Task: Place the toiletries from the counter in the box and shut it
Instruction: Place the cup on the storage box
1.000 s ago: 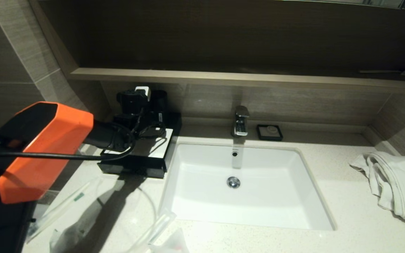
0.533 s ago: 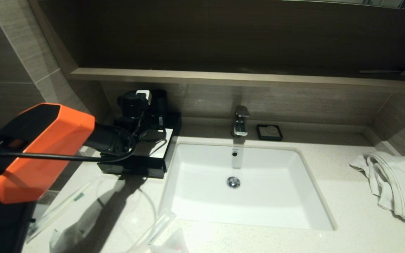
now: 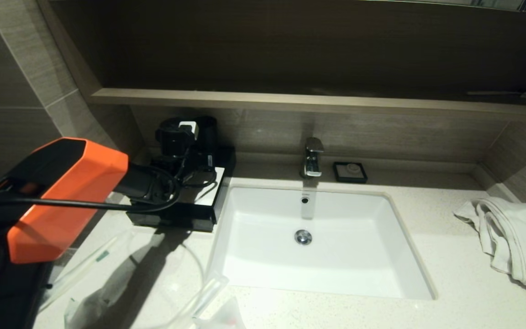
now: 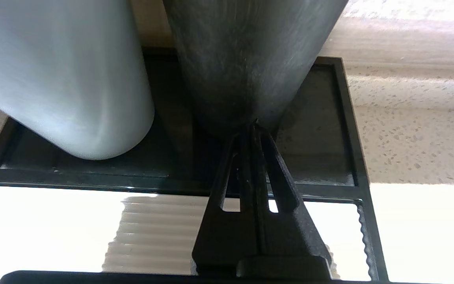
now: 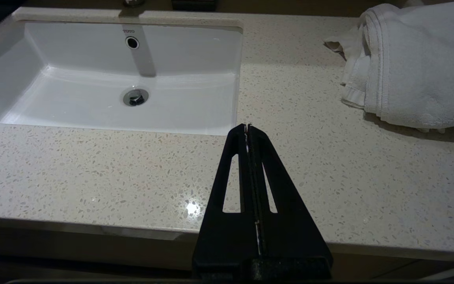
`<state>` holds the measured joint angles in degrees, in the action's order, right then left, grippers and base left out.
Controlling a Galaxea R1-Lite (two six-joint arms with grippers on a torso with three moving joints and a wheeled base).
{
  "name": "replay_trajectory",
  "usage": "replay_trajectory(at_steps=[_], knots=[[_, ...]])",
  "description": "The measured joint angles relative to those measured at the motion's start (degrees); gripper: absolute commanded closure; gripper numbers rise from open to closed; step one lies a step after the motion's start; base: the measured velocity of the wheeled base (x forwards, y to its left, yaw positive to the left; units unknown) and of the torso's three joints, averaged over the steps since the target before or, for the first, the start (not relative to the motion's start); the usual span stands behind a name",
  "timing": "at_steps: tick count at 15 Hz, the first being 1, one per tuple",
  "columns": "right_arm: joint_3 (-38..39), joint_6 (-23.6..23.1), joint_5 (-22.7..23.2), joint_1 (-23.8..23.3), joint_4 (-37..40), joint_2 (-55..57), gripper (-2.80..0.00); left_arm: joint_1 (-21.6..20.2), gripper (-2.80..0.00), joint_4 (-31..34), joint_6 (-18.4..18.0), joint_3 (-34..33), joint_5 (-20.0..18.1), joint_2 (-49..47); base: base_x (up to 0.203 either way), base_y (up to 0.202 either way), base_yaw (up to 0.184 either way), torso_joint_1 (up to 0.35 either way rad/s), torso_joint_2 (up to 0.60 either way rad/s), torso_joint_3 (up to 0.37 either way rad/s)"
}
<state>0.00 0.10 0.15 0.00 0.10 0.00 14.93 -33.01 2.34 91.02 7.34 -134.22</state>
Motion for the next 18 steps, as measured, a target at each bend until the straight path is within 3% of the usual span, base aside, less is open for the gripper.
replay_trajectory(at_steps=[9, 18], knots=[[0.00, -0.02, 0.02, 0.00, -0.01, 0.00, 0.00, -0.08, 0.00, 0.20, 0.00, 6.29, 0.31, -3.85, 0.000, 0.000, 0.000, 0.000, 0.00, 0.000], [0.00, -0.02, 0.00, 0.00, 0.00, 0.00, 0.00, 0.02, 0.00, -1.06, 0.17, 2.60, 0.15, -1.95, 0.000, 0.000, 0.000, 0.000, 0.00, 0.000]])
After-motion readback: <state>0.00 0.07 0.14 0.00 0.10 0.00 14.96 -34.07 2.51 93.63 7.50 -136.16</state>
